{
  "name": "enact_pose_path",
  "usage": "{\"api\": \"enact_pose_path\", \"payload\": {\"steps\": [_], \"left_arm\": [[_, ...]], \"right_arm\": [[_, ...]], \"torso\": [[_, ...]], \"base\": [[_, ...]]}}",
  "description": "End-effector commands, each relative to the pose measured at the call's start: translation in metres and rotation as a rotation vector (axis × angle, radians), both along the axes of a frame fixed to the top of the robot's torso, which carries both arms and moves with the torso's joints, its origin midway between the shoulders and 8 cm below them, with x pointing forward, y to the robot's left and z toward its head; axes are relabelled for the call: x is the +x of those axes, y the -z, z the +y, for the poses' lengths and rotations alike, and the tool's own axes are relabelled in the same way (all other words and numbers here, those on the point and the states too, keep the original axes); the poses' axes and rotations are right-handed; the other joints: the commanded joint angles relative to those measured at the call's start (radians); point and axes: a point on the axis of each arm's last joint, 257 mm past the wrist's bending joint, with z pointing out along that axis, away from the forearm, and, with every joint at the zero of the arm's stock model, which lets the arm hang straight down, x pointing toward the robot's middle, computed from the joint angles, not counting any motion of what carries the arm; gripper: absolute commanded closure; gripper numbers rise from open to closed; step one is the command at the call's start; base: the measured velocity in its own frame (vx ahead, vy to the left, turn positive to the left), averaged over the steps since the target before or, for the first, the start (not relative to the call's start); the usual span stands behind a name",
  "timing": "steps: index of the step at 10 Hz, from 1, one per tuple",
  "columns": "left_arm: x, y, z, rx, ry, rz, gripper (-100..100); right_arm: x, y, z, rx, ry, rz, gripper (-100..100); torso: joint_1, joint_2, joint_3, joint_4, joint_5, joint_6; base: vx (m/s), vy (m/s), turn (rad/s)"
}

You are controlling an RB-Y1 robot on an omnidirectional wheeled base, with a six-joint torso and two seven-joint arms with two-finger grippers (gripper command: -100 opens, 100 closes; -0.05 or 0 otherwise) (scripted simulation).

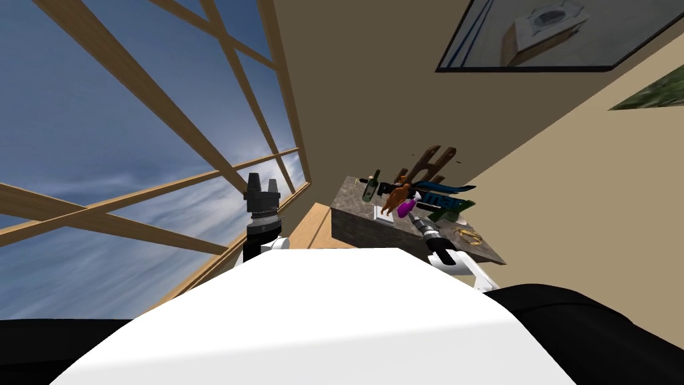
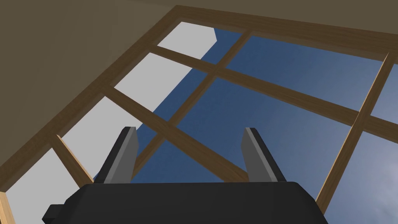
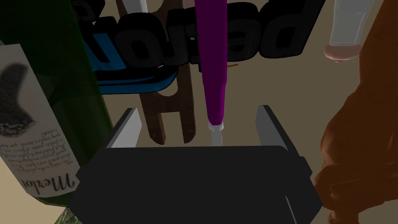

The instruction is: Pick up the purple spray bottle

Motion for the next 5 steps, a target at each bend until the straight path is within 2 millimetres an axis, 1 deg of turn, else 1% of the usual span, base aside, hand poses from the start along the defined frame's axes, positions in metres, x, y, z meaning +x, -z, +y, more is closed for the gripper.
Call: {"api": "enact_pose_path", "payload": {"steps": [1,2,3,4,5], "left_arm": [[0.0,0.0,0.0,0.0,0.0,0.0,0],[0.0,0.0,0.0,0.0,0.0,0.0,0],[0.0,0.0,0.0,0.0,0.0,0.0,0],[0.0,0.0,0.0,0.0,0.0,0.0,0],[0.0,0.0,0.0,0.0,0.0,0.0,0]], "right_arm": [[-0.005,0.002,-0.018,-0.033,0.029,0.039,-100],[-0.008,0.002,-0.025,-0.046,0.041,0.055,-100],[-0.005,0.001,-0.017,-0.038,0.03,0.043,-100],[-0.006,0.001,-0.018,-0.038,0.034,0.045,0],[0.004,0.023,-0.014,-0.01,0.042,0.071,-100]], "torso": [[0.0,0.0,0.0,0.0,0.0,0.0],[-0.001,-0.002,-0.001,0.0,0.0,0.0],[0.001,-0.005,-0.003,-0.001,0.0,0.0],[0.0,0.0,0.0,0.0,0.0,0.0],[-0.001,0.005,0.002,0.001,0.0,0.0]], "base": [[0.158,0.025,0.098],[0.205,0.051,0.102],[0.094,0.026,0.016],[0.016,0.004,-0.001],[-0.075,-0.026,0.007]]}}
